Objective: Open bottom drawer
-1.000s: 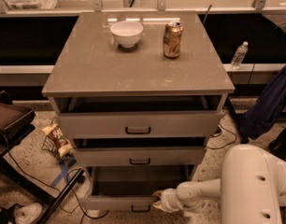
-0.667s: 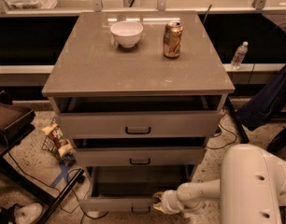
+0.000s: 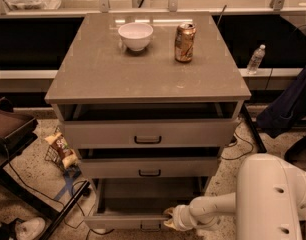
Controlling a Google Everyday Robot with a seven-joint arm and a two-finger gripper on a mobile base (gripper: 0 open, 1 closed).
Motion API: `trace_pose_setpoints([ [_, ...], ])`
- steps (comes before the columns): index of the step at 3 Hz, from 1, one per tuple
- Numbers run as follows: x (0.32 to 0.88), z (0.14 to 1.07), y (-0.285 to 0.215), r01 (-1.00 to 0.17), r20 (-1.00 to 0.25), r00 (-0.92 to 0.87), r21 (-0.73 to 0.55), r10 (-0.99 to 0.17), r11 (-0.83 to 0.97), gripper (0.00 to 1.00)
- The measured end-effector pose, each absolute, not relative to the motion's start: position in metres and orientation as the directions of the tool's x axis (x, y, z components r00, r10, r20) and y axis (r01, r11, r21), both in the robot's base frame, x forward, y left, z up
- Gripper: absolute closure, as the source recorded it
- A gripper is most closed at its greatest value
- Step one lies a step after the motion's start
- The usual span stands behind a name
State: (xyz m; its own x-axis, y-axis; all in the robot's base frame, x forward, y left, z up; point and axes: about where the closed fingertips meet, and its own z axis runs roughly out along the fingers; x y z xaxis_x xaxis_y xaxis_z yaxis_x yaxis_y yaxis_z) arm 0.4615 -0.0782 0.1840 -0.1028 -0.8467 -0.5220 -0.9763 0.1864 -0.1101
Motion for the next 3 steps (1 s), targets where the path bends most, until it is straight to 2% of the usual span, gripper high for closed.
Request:
trace_pose_setpoints([
  [1,0.4408,0.179,-0.0843,-0.982,-0.51,-0.112,-0.073,-0.853,0.173,1.0],
  [3,0.4415,0.1839,-0.0825,-0.982,-0.51,-0.112,-0.073,-0.853,0.173,1.0],
])
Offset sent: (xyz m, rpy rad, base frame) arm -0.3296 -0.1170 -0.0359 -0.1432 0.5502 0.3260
